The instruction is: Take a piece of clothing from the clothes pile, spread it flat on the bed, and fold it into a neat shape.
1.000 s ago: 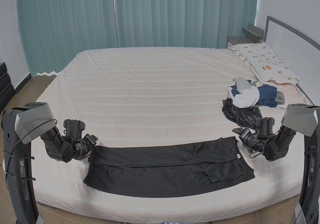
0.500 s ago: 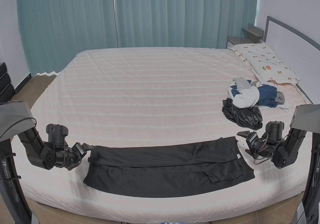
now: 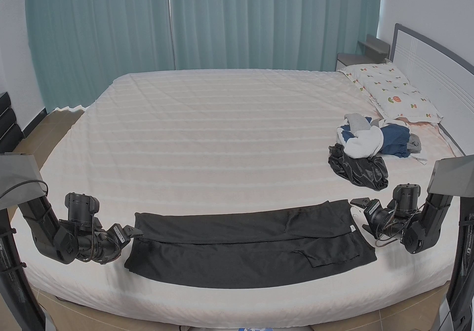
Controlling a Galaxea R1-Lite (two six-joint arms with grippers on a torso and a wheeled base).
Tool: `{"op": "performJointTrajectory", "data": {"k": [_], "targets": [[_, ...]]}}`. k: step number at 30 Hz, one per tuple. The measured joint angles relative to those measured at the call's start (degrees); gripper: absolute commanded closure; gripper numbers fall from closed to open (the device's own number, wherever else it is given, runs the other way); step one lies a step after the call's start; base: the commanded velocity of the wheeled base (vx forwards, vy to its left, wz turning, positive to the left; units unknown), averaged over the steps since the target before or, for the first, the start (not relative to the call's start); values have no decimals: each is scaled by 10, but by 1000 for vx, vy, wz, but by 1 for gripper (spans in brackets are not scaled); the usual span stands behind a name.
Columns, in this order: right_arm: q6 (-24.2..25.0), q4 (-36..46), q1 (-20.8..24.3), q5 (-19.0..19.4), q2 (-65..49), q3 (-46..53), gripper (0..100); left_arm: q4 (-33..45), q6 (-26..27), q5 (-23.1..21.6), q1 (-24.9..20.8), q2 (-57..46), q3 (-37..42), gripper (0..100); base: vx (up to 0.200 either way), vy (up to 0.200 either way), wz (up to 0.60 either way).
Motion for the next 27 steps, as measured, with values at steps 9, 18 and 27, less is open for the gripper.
{"op": "performJointTrajectory", "data": {"k": [9,18,27], "targets": [[-2,0,3,-1,4,0,0,-138,35,22,-12,36,34,0,0,0,0],[-2,-1,4,-1,5,1,0,-180,60,40,-33,84,57,100,0,0,0],[-2,-1,4,-1,6,2,0,-182,59,115,-38,108,52,100,0,0,0]]}}
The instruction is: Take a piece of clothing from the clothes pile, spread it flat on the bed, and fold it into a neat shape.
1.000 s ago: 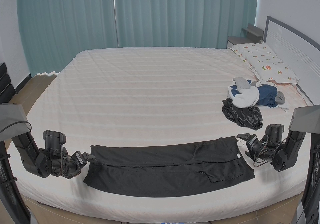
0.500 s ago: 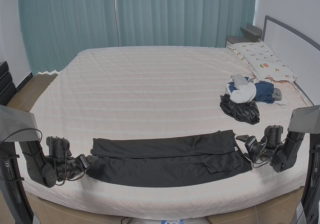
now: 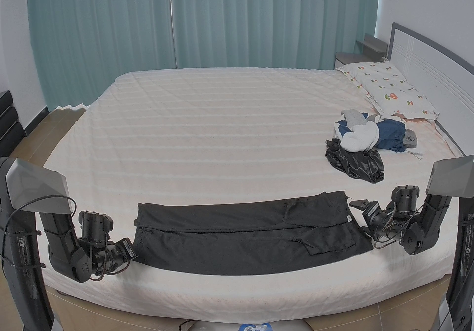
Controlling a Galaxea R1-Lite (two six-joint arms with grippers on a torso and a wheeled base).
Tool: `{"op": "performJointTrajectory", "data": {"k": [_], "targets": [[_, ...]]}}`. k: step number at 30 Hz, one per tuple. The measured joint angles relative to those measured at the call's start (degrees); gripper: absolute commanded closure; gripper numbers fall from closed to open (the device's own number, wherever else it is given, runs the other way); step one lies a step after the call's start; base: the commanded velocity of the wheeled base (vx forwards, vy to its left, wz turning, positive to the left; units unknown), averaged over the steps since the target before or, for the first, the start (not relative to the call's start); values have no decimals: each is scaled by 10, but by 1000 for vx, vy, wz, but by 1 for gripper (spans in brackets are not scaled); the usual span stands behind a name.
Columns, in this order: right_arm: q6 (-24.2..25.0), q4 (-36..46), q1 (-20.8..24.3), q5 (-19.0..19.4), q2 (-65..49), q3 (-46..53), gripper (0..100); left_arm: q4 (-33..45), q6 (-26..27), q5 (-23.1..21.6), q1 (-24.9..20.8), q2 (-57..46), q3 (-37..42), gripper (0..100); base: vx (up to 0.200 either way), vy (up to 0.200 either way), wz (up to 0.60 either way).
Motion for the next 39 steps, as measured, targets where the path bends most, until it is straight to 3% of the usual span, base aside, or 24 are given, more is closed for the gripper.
{"op": "performJointTrajectory", "data": {"k": [5,13,14,25,30,39], "targets": [[0,0,0,0,0,0,0,0,-2,47,0,10,5,100,0,0,0],[0,0,0,0,0,0,0,0,-2,67,-2,16,19,100,0,0,0],[0,0,0,0,0,0,0,0,-2,68,-2,16,20,0,0,0,0],[0,0,0,0,0,0,0,1,-14,63,3,0,21,0,0,0,0],[0,0,2,-1,1,0,0,13,-46,3,10,-45,7,0,0,0,0],[-6,-8,4,-3,5,1,0,132,-41,-25,17,-78,-128,0,0,0,0]]}}
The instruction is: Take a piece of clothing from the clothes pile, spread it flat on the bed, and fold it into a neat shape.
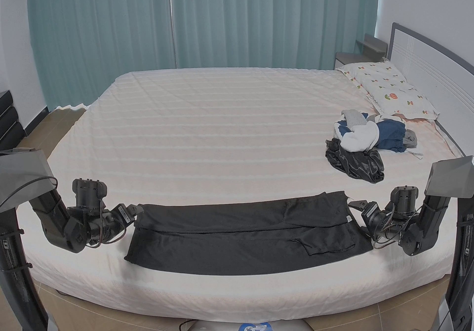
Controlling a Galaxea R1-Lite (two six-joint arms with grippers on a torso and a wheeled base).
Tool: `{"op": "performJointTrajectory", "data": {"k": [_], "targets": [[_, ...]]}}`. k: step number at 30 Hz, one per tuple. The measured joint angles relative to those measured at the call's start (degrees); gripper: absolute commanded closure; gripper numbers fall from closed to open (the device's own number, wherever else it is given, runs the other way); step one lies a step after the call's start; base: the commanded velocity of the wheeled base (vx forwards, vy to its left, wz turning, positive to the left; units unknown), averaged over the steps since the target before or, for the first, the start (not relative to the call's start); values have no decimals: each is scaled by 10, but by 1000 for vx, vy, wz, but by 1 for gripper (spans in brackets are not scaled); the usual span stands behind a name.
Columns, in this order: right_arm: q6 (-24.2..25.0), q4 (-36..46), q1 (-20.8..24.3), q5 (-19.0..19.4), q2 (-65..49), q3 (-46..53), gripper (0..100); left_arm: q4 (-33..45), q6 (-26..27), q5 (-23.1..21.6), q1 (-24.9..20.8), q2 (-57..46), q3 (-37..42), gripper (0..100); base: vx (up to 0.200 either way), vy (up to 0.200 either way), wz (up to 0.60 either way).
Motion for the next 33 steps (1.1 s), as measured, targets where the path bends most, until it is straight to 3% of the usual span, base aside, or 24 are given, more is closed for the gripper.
{"op": "performJointTrajectory", "data": {"k": [3,8,15,33], "targets": [[-4,-6,1,0,2,2,0,37,31,-4,2,17,-56,0,0,0,0],[-7,-12,4,-1,5,5,0,63,128,-31,2,65,-124,0,0,0,0],[-9,-15,5,-2,8,7,0,72,226,-70,5,117,-166,0,0,0,0],[-9,-15,6,-2,9,10,0,50,244,-79,4,133,-144,0,0,0,0]]}}
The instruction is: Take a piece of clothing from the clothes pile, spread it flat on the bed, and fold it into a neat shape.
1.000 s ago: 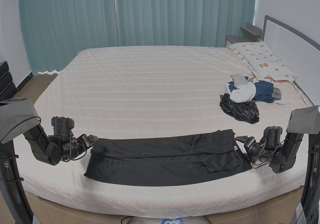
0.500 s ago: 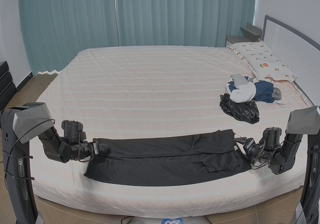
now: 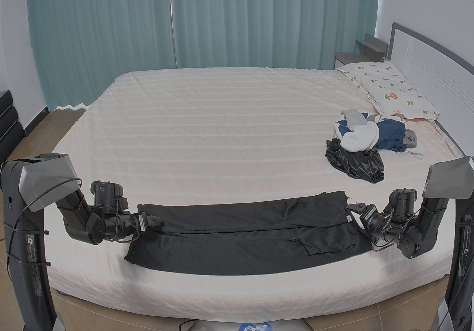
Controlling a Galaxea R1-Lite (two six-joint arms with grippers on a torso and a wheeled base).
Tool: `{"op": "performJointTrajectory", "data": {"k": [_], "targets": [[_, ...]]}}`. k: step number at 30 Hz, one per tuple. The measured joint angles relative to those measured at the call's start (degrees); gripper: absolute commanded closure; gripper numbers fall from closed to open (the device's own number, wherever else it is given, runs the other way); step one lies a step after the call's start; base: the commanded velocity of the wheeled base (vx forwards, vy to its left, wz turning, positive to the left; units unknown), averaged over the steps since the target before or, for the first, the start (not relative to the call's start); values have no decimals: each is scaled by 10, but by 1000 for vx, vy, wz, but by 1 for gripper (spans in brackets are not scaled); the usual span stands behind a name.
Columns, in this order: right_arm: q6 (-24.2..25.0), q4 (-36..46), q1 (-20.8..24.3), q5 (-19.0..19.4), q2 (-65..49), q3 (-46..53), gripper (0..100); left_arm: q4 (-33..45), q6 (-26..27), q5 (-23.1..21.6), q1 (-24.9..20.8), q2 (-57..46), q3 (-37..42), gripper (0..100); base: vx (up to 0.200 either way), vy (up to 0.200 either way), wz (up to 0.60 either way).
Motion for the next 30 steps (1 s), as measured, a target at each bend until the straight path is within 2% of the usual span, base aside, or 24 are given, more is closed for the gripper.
{"op": "performJointTrajectory", "data": {"k": [13,20,21,30], "targets": [[0,0,0,1,0,0,0,-5,11,-34,-4,1,-4,0,0,0,0],[0,0,0,1,0,-1,0,-6,14,-38,-4,4,2,0,0,0,0],[0,0,0,1,0,-1,0,-6,14,-38,-5,5,2,100,0,0,0],[0,0,0,1,0,-1,0,-7,15,-37,-6,8,2,100,0,0,0]]}}
